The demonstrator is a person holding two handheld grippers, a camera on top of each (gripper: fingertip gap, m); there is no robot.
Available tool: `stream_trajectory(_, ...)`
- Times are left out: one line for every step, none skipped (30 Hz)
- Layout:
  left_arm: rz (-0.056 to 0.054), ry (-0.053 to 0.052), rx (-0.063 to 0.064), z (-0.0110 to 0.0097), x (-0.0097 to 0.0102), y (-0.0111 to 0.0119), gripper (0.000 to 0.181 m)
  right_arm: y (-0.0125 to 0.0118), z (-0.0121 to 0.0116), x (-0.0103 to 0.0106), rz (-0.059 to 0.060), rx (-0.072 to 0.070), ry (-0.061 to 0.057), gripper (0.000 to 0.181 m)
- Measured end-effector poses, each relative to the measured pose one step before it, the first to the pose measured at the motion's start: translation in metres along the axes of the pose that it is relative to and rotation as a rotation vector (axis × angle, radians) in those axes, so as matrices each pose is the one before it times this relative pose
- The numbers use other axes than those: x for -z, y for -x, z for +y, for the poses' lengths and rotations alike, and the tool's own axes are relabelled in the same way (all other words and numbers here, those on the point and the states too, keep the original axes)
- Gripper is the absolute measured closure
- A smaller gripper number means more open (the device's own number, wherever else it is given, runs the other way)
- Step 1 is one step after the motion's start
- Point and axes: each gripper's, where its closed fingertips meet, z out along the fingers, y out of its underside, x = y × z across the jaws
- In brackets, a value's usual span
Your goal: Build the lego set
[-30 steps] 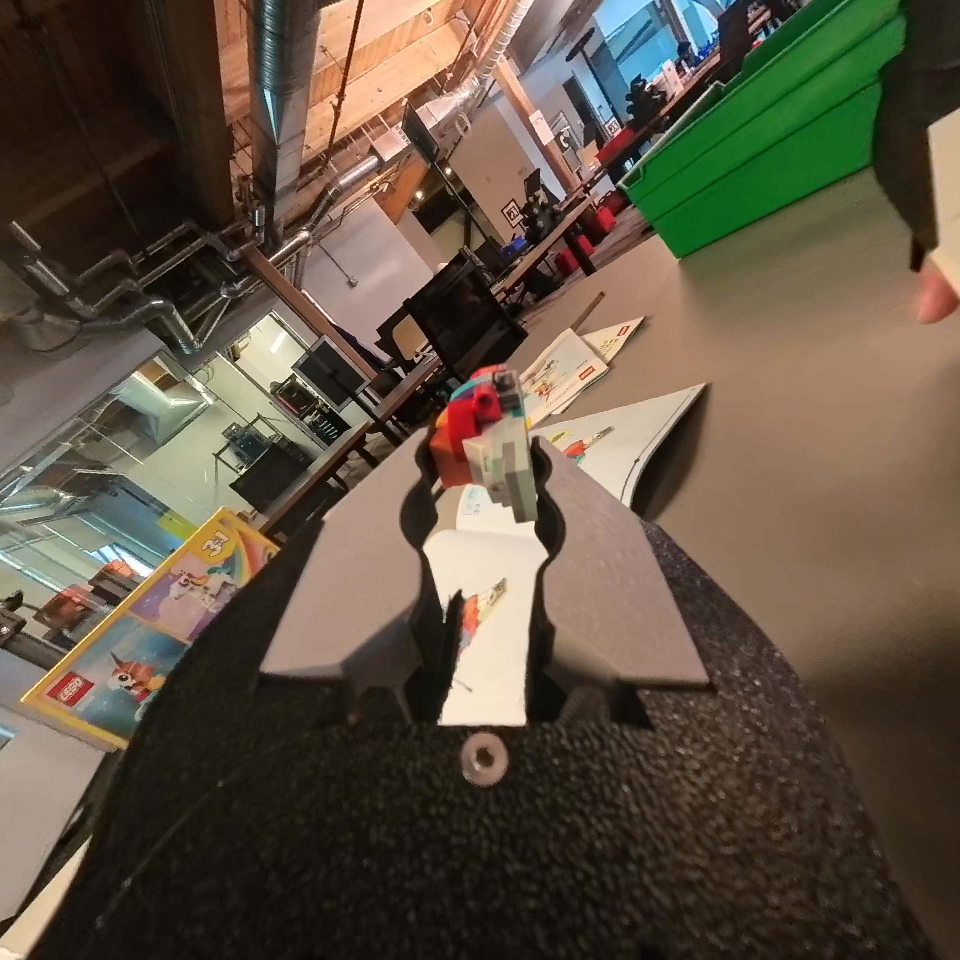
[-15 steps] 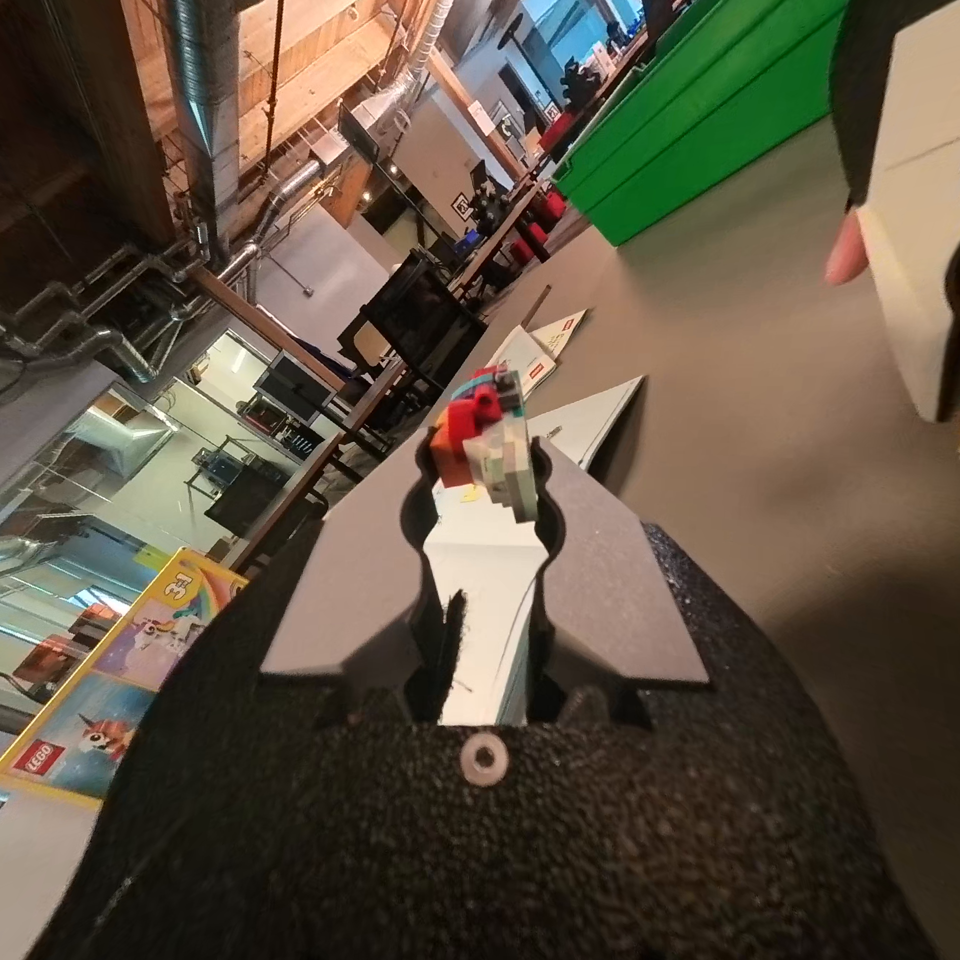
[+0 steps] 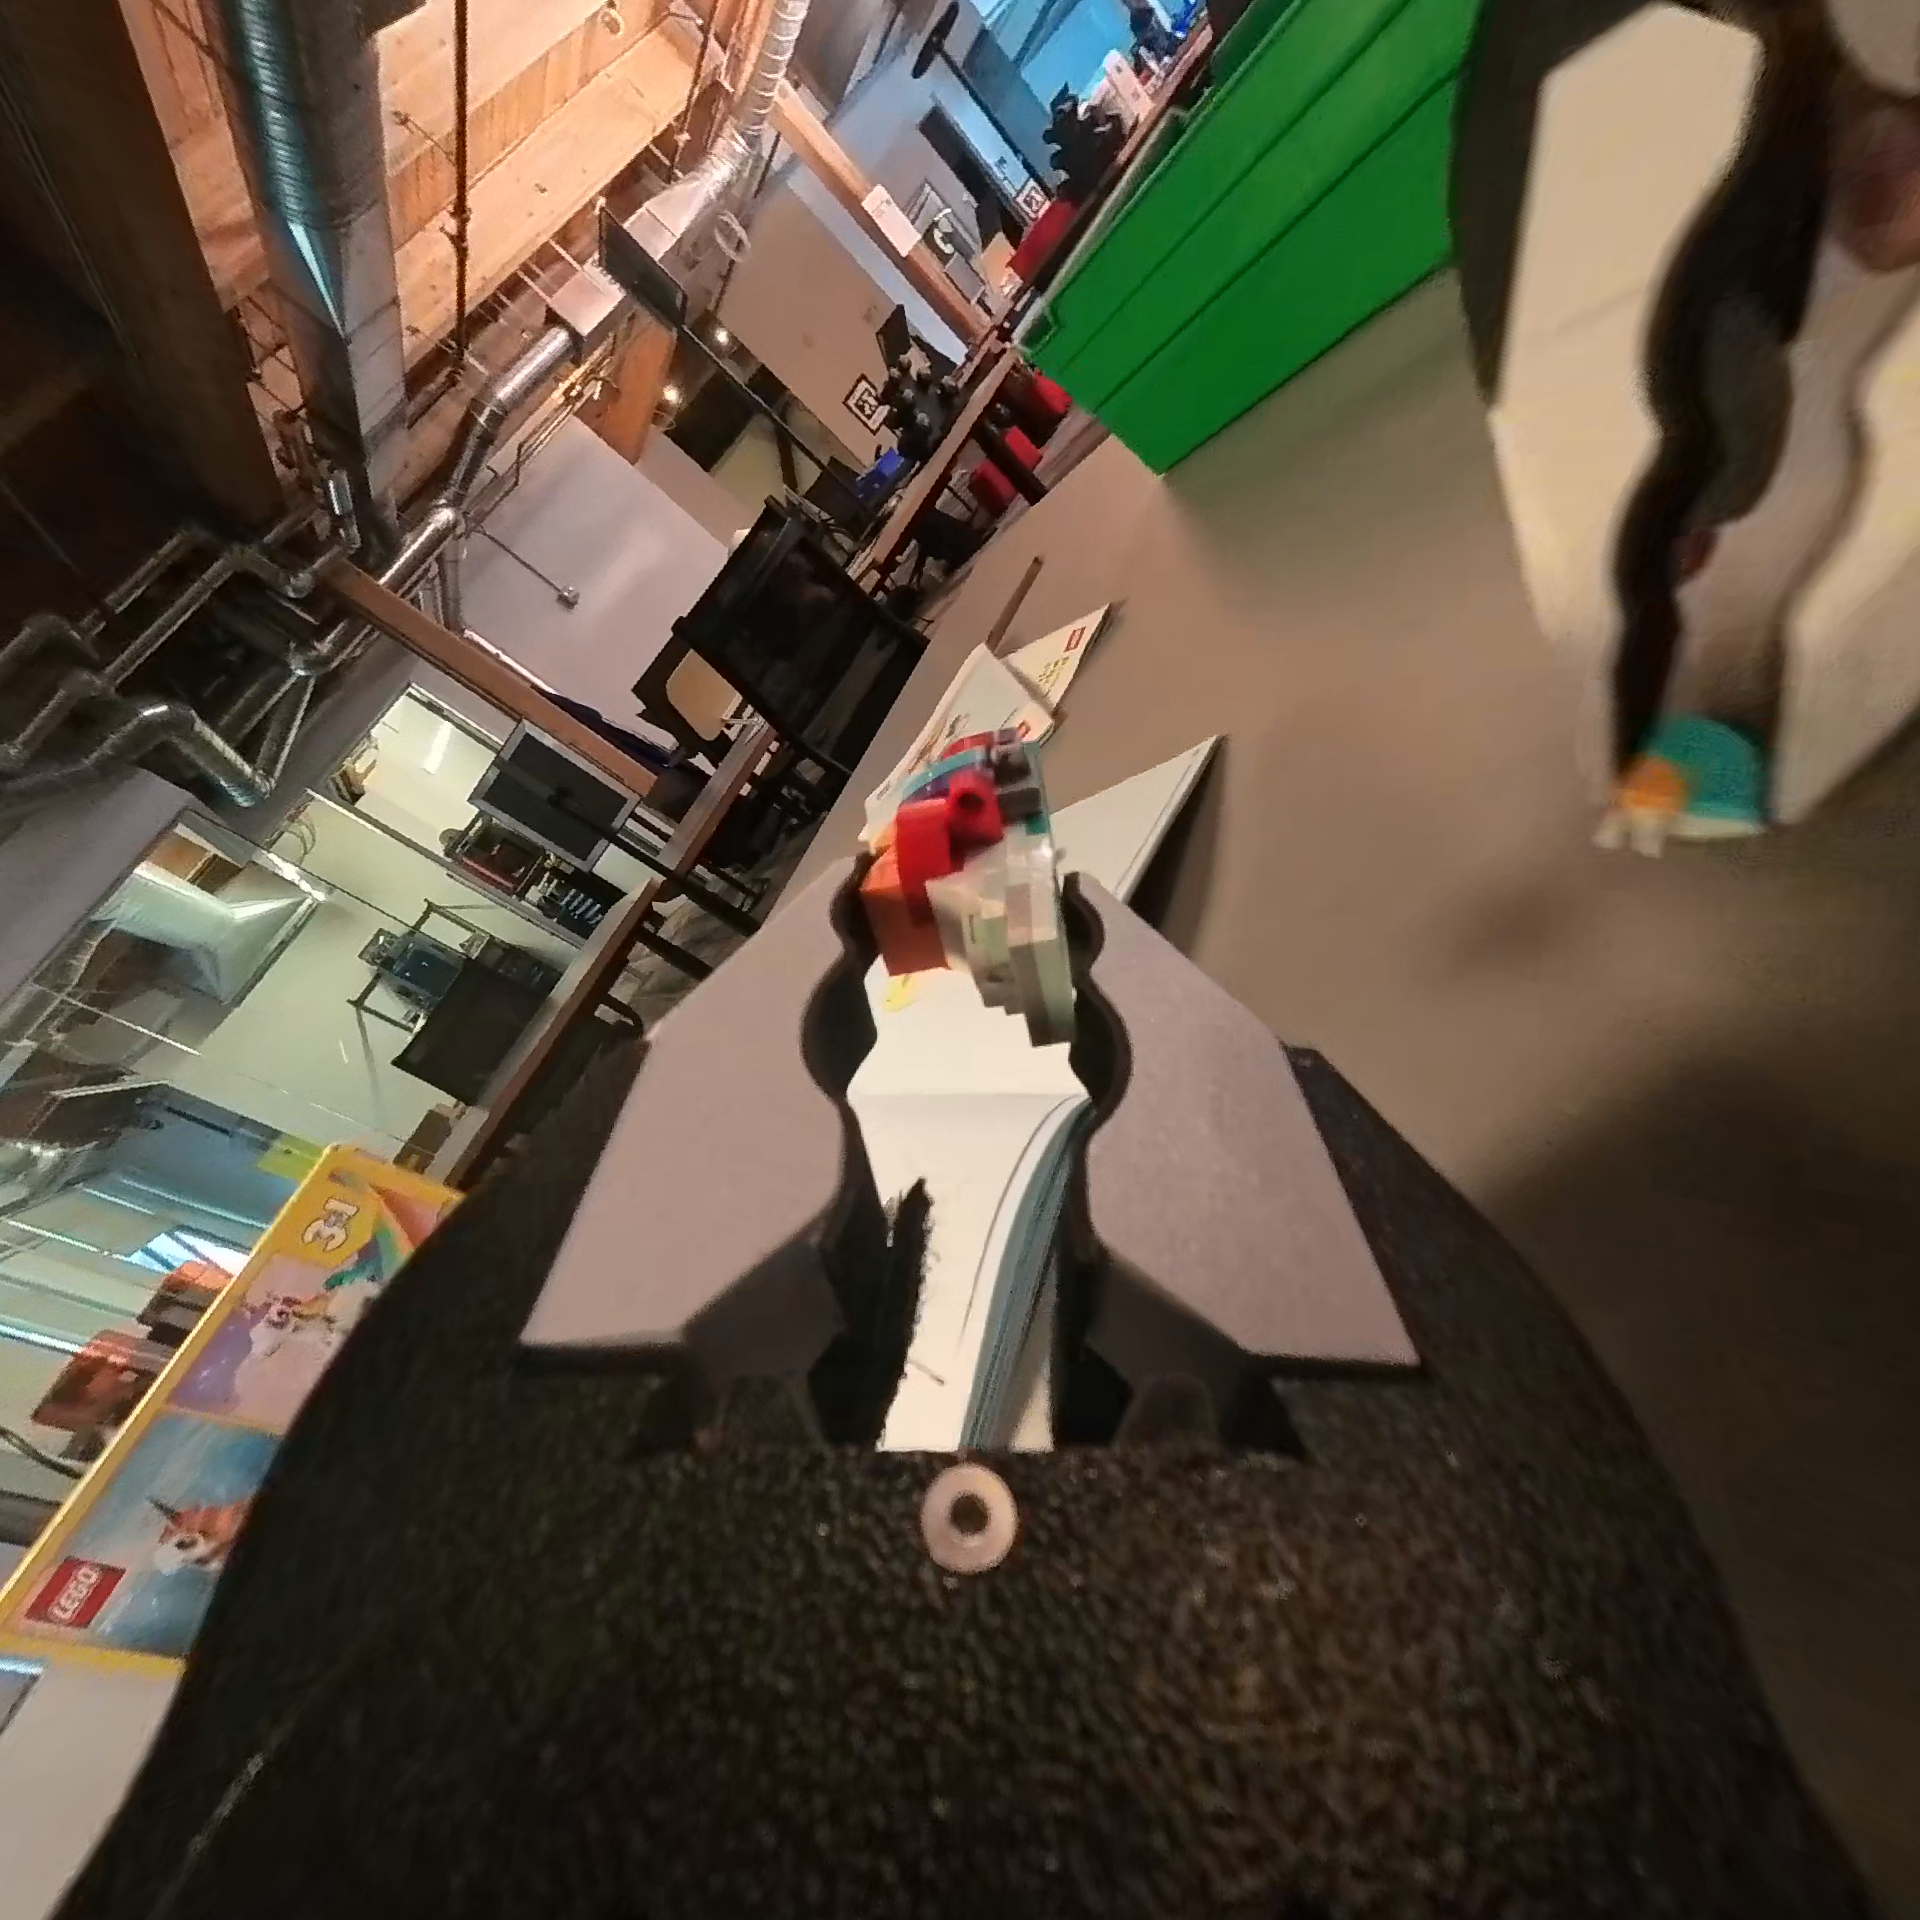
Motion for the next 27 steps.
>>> stream_trajectory(0.0070, -0.0004, -0.0162, -0.00076, -0.00035, -0.00220, 0.148, -0.00569, -0.00799, 0.00224, 0.0264, -0.0449, -0.0495, 0.167)
stream_trajectory(0.0062, -0.0008, -0.0170, -0.00079, -0.00040, -0.00209, 0.149, -0.00577, -0.01198, 0.00248, 0.0227, -0.0636, -0.0707, 0.167)
stream_trajectory(0.0049, 0.0014, -0.0191, -0.00061, -0.00044, -0.00207, 0.148, -0.00489, -0.01299, 0.00197, 0.0180, -0.0686, -0.0724, 0.167)
stream_trajectory(0.0037, 0.0046, -0.0291, -0.00023, -0.00038, -0.00193, 0.148, -0.00268, -0.01110, 0.00065, 0.0105, -0.0557, -0.0549, 0.167)
stream_trajectory(-0.0016, 0.0071, -0.0398, 0.00001, -0.00024, -0.00164, 0.149, -0.00366, -0.00796, -0.00033, 0.0267, -0.0332, -0.0334, 0.167)
stream_trajectory(-0.0059, 0.0128, -0.0425, 0.00056, -0.00041, -0.00125, 0.149, -0.00486, -0.00576, -0.00054, 0.0430, -0.0103, -0.0177, 0.167)
stream_trajectory(-0.0076, 0.0199, -0.0476, 0.00138, -0.00059, -0.00081, 0.149, -0.00184, -0.00331, -0.00079, 0.0281, 0.0024, -0.0010, 0.167)
stream_trajectory(-0.0122, 0.0185, -0.0517, 0.00081, -0.00048, -0.00022, 0.149, -0.00079, -0.00122, -0.00087, 0.0215, -0.0002, 0.0112, 0.167)
stream_trajectory(-0.0096, 0.0111, -0.0496, -0.00010, -0.00026, -0.00065, 0.149, -0.00206, -0.00089, -0.00079, 0.0284, -0.0052, 0.0058, 0.167)
stream_trajectory(-0.0027, 0.0068, -0.0476, -0.00107, -0.00011, -0.00155, 0.149, -0.00095, -0.00041, -0.00062, 0.0185, -0.0093, 0.0050, 0.167)
stream_trajectory(-0.0014, 0.0012, -0.0467, -0.00180, 0.00005, -0.00187, 0.149, -0.00022, -0.00019, -0.00058, 0.0090, -0.0131, 0.0042, 0.167)
stream_trajectory(0.0022, 0.0002, -0.0451, -0.00170, 0.00005, -0.00224, 0.149, -0.00120, -0.00055, -0.00016, 0.0114, -0.0139, -0.0004, 0.167)
stream_trajectory(0.0078, 0.0033, -0.0435, -0.00077, 0.00005, -0.00283, 0.149, -0.00158, 0.00101, 0.00007, 0.0094, -0.0089, 0.0082, 0.167)
stream_trajectory(0.0025, 0.0061, -0.0356, 0.00016, -0.00013, -0.00197, 0.149, -0.00258, 0.00244, 0.00008, 0.0109, -0.0034, 0.0155, 0.167)
stream_trajectory(0.0036, 0.0089, -0.0282, 0.00099, -0.00027, -0.00163, 0.149, -0.00351, 0.00364, 0.00030, 0.0154, -0.0011, 0.0180, 0.167)
stream_trajectory(0.0048, 0.0051, -0.0196, 0.00093, -0.00028, -0.00153, 0.149, -0.00346, 0.00537, -0.00005, 0.0121, -0.0019, 0.0267, 0.167)
stream_trajectory(0.0042, 0.0035, -0.0148, 0.00091, -0.00024, -0.00146, 0.150, -0.00233, 0.00685, -0.00078, 0.0031, -0.0052, 0.0330, 0.167)
stream_trajectory(0.0016, 0.0021, -0.0188, 0.00052, -0.00041, -0.00115, 0.149, -0.00126, 0.00650, -0.00152, -0.0046, -0.0123, 0.0287, 0.166)
stream_trajectory(0.0008, -0.0005, -0.0205, -0.00050, -0.00030, -0.00132, 0.149, 0.00009, 0.00518, -0.00190, -0.0134, -0.0174, 0.0224, 0.166)
stream_trajectory(0.0010, -0.0043, -0.0185, -0.00191, -0.00026, -0.00161, 0.150, 0.00101, 0.00302, -0.00177, -0.0181, -0.0163, 0.0122, 0.166)
stream_trajectory(0.0024, -0.0071, -0.0208, -0.00276, -0.00033, -0.00186, 0.149, 0.00052, 0.00098, -0.00112, -0.0117, -0.0125, 0.0014, 0.166)
stream_trajectory(-0.0035, -0.0076, -0.0226, -0.00267, -0.00052, -0.00135, 0.149, -0.00060, 0.00056, -0.00069, -0.0026, -0.0075, 0.0000, 0.166)
stream_trajectory(-0.0053, -0.0038, -0.0206, -0.00141, -0.00105, -0.00108, 0.149, -0.00042, 0.00049, -0.00047, -0.0025, -0.0027, 0.0009, 0.166)
stream_trajectory(-0.0011, 0.0006, -0.0154, 0.00015, -0.00132, -0.00124, 0.149, -0.00007, 0.00061, -0.00041, -0.0047, -0.0040, -0.0006, 0.166)
stream_trajectory(0.0002, -0.0015, -0.0045, 0.00081, -0.00111, -0.00102, 0.149, 0.00040, 0.00084, -0.00051, -0.0082, -0.0070, 0.0005, 0.166)
stream_trajectory(-0.0018, -0.0036, 0.0114, 0.00095, -0.00046, 0.00037, 0.149, 0.00060, 0.00114, -0.00076, -0.0099, -0.0093, 0.0032, 0.166)
stream_trajectory(0.0021, -0.0023, 0.0097, 0.00059, -0.00011, 0.00024, 0.149, -0.00036, 0.00111, -0.00078, -0.0037, -0.0100, 0.0022, 0.166)
